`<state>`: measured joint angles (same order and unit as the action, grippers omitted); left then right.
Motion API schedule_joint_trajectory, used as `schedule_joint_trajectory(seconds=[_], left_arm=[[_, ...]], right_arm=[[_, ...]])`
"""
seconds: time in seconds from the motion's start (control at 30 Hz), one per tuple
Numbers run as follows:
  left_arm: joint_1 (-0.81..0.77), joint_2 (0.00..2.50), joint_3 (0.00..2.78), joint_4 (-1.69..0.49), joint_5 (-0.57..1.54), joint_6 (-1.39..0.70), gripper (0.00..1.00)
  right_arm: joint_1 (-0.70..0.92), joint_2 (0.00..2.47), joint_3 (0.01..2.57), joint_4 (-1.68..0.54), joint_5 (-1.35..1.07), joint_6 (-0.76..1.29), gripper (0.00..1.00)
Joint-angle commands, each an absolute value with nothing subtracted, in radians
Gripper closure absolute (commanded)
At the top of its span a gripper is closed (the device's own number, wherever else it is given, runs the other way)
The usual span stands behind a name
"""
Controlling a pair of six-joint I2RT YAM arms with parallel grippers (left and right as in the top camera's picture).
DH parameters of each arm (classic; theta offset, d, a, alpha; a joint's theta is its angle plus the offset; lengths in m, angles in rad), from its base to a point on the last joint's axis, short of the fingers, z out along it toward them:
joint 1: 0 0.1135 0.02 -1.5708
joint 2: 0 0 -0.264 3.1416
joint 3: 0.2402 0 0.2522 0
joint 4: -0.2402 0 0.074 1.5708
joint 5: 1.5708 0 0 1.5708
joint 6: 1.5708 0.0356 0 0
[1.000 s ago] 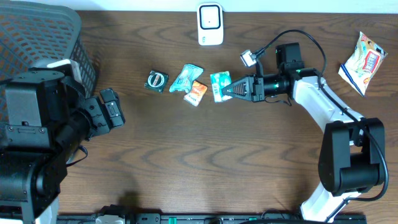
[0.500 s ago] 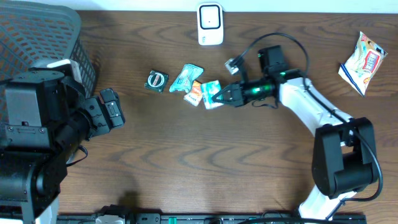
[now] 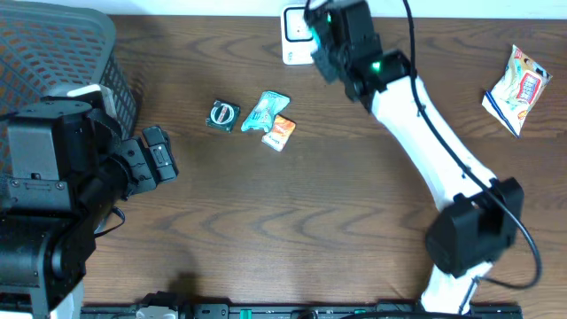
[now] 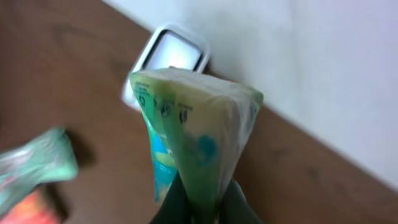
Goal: Scan the item barcode
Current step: 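Hold the green wipes pack up to the scanner face, then carry the green wipes pack right and drop it by the white bag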
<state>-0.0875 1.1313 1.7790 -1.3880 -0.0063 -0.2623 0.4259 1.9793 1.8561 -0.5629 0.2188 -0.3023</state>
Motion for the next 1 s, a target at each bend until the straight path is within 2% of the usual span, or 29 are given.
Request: schedule_joint_trajectory(seconds=[0.0,0.1,0.23,0.5,0.67,0.77,0.97], left_arm=[[-0.085,1.130,1.786,-1.391,-0.012,-0.260,0.02],[-0.085,1.130,1.786,-1.391,-0.012,-0.260,0.02],[-0.085,1.130,1.786,-1.391,-0.012,-0.260,0.02],[-0.085,1.130,1.786,-1.391,-0.012,-0.260,0.02],[-0.085,1.130,1.786,-1.391,-0.012,-0.260,0.02],[-0.085,1.130,1.786,-1.391,-0.012,-0.260,0.02],[-0.085,1.130,1.786,-1.391,-0.012,-0.260,0.02]], right_arm=[[0.421,2.151,2.008,-0.535,0.315,-0.453,0.99],[0.430,2.264,2.098,-0.409,0.422,-0.561,0.99],[0.447,2.366,2.117,-0.224,0.430,-0.792,0.99],[0.451,2.407,2.117,-0.195,0.411,-0.804,0.99],[0.445,2.401,2.117,-0.229,0.385,-0.718,0.99],[0.403,2.373,2.131,-0.258,0.382,-0.563,0.99],[0.170,2.293,2.220,-0.596,0.364,-0.344,0.99]])
